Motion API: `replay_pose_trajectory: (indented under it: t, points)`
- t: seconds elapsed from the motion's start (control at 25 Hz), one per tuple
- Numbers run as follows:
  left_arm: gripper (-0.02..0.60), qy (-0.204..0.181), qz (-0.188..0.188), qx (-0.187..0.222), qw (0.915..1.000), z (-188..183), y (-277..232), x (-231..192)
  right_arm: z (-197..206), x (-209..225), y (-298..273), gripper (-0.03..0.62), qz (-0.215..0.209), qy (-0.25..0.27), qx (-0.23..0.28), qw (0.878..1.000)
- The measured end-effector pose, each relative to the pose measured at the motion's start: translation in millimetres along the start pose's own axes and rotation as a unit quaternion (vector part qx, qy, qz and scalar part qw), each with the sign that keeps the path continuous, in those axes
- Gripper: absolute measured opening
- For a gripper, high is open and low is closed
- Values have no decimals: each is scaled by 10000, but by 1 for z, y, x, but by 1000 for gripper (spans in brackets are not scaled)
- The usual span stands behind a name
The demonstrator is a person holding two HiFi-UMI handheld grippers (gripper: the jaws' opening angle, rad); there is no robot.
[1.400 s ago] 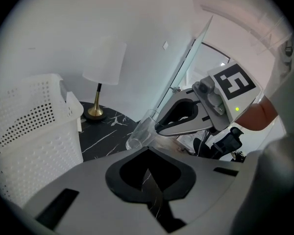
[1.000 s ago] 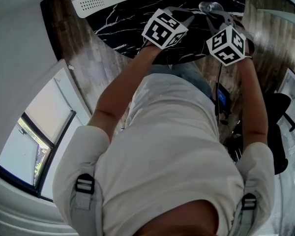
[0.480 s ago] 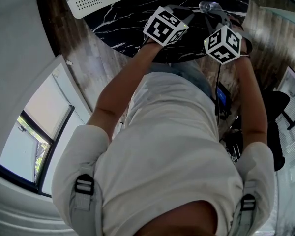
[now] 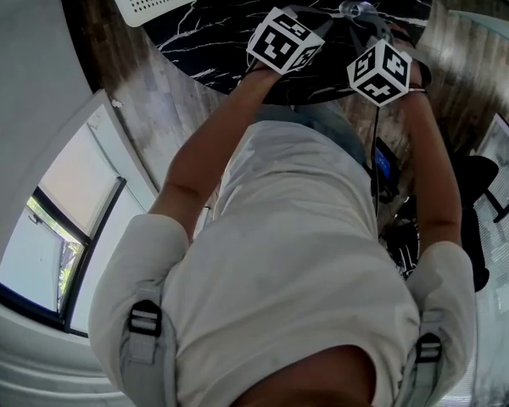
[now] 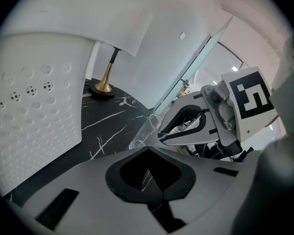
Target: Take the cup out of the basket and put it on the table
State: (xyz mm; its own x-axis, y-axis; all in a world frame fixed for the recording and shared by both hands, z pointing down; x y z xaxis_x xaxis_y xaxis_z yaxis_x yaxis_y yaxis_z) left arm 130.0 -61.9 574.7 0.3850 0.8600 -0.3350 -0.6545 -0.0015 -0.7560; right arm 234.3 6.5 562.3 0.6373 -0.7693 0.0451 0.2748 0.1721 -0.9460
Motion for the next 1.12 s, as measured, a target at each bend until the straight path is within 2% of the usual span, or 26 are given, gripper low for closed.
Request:
replay_pose_trajectory:
  t: [0.56, 0.72, 0.84, 0.92, 1.0, 1.08, 1.12]
  points:
    - [6, 6, -87, 47, 10000, 6, 11, 5, 2, -5, -7, 28, 62, 119, -105, 9999]
    - [5, -37, -143, 123, 9998, 6, 23, 11, 1, -8, -3, 98, 136, 88, -28, 9999]
    - [6, -69, -217, 202, 9995, 6, 35, 11, -7, -6, 10, 114, 301, 64, 131, 9994]
    - [6, -98, -265, 261, 9993, 5, 47, 12, -14, -5, 26, 114, 456, -10, 353, 9983]
    - [6, -146, -296, 347, 9989, 3, 63, 15, -22, -7, 53, 114, 580, -271, 880, 9941]
    - [6, -193, -319, 497, 9981, -1, 86, 21, -32, -11, 91, 114, 544, -720, 1796, 9796]
    - [6, -198, -333, 639, 9972, -5, 100, 24, -37, -14, 112, 114, 474, -953, 2348, 9662]
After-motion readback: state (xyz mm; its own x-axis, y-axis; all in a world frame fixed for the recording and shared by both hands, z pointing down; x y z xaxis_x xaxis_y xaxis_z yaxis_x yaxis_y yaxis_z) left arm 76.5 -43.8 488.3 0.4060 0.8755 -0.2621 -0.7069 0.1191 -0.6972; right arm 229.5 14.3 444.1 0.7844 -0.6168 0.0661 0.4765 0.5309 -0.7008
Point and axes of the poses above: the fingertips, and each gripper's own axes: y backward along the fingers, x to its right, z out of its underside, the point moved 9 cm from there along y, backward along the fingers, and after that the axes turned 12 degrees about -z, right-handed, at the moved point
